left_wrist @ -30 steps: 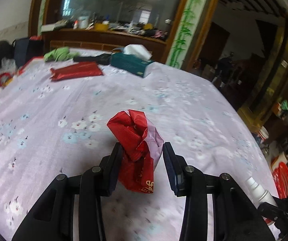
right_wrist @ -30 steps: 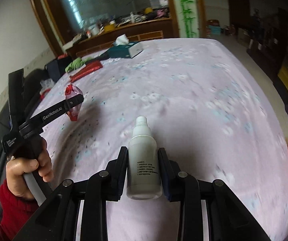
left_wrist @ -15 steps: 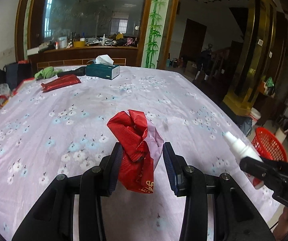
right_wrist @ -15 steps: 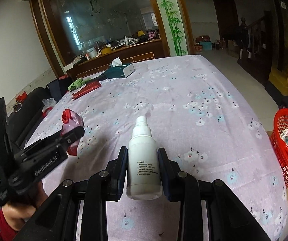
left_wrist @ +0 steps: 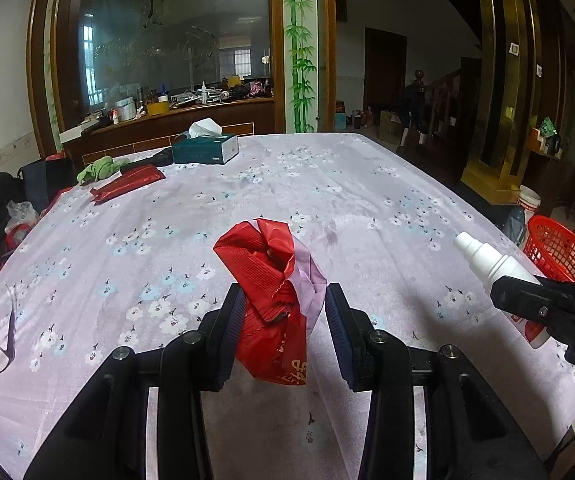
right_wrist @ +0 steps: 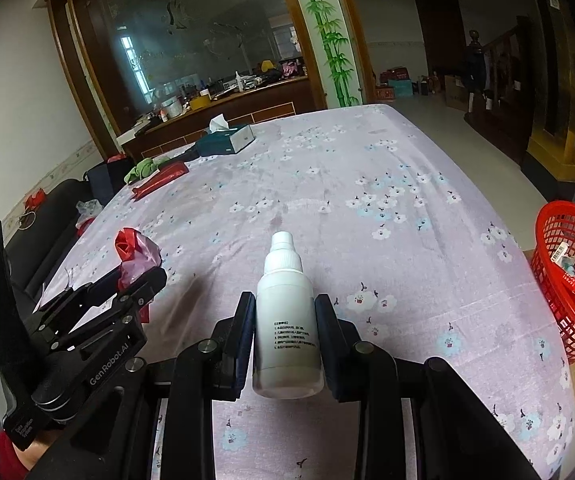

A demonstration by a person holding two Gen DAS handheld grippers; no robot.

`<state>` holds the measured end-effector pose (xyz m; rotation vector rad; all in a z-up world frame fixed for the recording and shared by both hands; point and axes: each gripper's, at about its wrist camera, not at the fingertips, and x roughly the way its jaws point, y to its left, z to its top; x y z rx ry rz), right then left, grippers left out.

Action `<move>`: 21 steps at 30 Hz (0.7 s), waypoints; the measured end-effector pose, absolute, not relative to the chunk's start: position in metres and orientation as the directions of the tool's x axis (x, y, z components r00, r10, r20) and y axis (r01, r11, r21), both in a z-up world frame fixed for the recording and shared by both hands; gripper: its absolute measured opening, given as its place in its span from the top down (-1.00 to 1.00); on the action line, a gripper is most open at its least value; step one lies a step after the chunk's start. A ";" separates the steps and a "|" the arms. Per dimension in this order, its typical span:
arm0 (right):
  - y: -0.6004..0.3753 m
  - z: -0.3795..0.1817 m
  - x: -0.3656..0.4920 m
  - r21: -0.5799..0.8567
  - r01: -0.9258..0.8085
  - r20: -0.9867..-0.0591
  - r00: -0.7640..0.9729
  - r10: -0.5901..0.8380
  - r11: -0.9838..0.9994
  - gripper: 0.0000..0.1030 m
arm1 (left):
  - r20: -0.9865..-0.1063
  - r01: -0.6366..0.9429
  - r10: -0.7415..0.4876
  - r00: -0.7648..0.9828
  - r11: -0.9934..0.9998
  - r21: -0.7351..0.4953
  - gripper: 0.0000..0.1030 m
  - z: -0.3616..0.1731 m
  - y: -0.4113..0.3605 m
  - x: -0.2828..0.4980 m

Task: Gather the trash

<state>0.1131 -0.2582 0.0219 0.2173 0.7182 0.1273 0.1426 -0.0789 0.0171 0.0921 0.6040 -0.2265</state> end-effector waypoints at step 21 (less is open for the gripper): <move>-0.274 0.021 0.112 0.267 -0.007 -0.637 0.749 0.182 0.964 0.37 | -0.591 0.291 -0.239 0.771 0.957 -0.007 0.23 0.014 -0.092 0.143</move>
